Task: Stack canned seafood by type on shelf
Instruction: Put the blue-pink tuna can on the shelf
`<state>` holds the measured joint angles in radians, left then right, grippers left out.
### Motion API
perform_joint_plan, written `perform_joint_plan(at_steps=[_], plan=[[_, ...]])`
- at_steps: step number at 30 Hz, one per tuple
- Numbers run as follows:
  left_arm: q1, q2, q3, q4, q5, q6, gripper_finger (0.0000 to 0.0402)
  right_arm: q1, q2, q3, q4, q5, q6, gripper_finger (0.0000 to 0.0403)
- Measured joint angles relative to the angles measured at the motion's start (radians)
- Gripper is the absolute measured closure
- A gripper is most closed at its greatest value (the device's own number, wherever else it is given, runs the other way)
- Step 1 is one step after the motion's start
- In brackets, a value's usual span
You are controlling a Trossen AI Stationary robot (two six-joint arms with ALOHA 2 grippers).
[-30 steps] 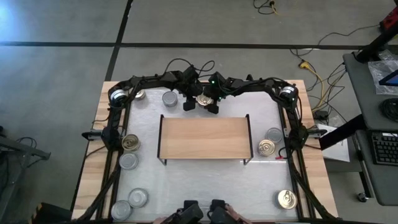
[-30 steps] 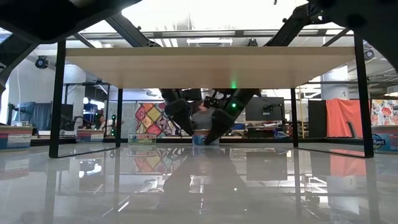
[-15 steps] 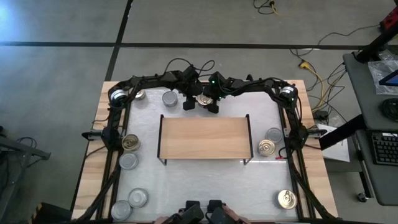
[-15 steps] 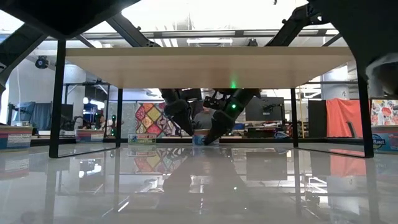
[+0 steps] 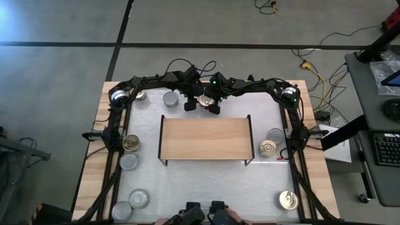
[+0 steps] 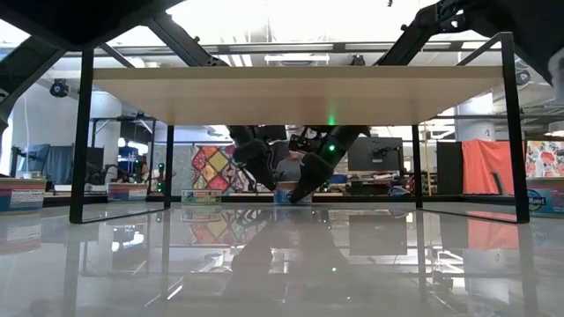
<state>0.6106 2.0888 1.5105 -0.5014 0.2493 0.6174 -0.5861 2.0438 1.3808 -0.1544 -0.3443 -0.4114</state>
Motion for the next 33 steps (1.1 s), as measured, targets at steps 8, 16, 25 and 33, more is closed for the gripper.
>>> perform_joint_plan(at_steps=[8, 16, 25, 33], plan=[[0.0, -0.001, 0.0, 0.0, 0.015, -0.001, 0.0244, 0.0, -0.002, 0.008, -0.001, -0.003, 0.009, 0.0005], [0.0, -0.002, 0.0, 0.002, 0.029, -0.001, 0.0244, 0.0, -0.002, 0.012, -0.022, -0.003, 0.02, 0.0016], [0.0, -0.002, 0.065, -0.087, 0.005, 0.002, 0.0244, 0.001, -0.011, 0.06, -0.114, 0.005, 0.01, 0.0029], [0.026, -0.013, 0.161, -0.251, 0.022, -0.023, 0.0244, 0.001, -0.067, 0.068, -0.131, -0.002, 0.008, 0.0031]])
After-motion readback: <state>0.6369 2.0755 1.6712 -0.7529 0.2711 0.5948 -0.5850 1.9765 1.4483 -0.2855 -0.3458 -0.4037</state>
